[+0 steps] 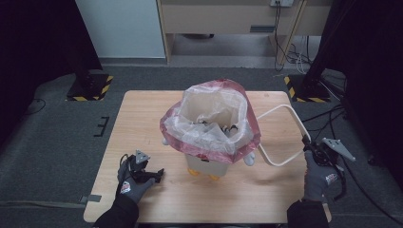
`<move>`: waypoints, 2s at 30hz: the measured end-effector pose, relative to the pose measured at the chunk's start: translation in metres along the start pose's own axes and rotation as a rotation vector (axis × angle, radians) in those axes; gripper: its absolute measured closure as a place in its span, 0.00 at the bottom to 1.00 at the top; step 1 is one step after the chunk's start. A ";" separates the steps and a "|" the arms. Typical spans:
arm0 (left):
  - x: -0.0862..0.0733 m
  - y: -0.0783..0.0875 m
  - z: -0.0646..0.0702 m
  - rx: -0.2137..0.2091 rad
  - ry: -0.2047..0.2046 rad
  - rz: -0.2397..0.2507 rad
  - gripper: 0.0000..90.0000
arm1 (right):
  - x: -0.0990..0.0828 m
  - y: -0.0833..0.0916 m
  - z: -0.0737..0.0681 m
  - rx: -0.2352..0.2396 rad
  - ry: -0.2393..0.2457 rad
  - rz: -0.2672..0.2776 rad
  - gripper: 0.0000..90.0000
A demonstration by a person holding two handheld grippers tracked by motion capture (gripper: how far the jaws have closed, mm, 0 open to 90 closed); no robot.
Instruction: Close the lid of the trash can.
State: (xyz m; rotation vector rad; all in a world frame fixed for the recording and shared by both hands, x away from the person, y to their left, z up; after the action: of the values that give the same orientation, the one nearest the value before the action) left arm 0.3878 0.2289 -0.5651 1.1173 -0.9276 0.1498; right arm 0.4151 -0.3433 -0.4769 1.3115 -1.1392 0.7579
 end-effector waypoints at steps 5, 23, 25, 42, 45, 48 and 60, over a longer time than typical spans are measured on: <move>0.000 0.000 0.000 0.000 0.000 0.001 0.00 | 0.016 0.000 -0.002 -0.019 -0.028 0.045 0.87; 0.000 0.000 0.000 -0.003 0.000 0.001 0.00 | 0.063 0.002 -0.034 -0.004 -0.079 0.158 0.88; 0.000 0.000 0.000 -0.003 0.000 0.001 0.00 | 0.067 0.003 -0.035 -0.002 -0.083 0.176 0.88; 0.000 0.000 0.000 -0.006 0.002 0.002 0.00 | 0.099 0.013 -0.043 0.050 -0.133 0.267 0.88; 0.000 0.000 0.000 -0.006 0.002 0.001 0.00 | 0.107 0.017 -0.044 0.068 -0.143 0.299 0.88; 0.000 0.000 0.000 -0.006 0.002 0.002 0.00 | 0.114 0.020 -0.044 0.095 -0.158 0.319 0.88; 0.000 0.001 -0.001 -0.009 -0.003 -0.001 0.00 | 0.146 0.043 -0.055 0.229 -0.132 0.360 0.88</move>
State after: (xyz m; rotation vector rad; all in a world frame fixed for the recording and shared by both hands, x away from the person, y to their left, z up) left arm 0.3878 0.2301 -0.5649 1.1096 -0.9296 0.1431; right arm 0.4323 -0.3074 -0.3203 1.3776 -1.4505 1.1035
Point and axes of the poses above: each handheld gripper's, and its own axes: y roughly backward along the jaws, x roughly out of its top, z roughly to its right, the point moved 4 cm from there along -y, roughly forward along the jaws, and after that the axes turned 10 degrees about -x, right-handed, at the moved point
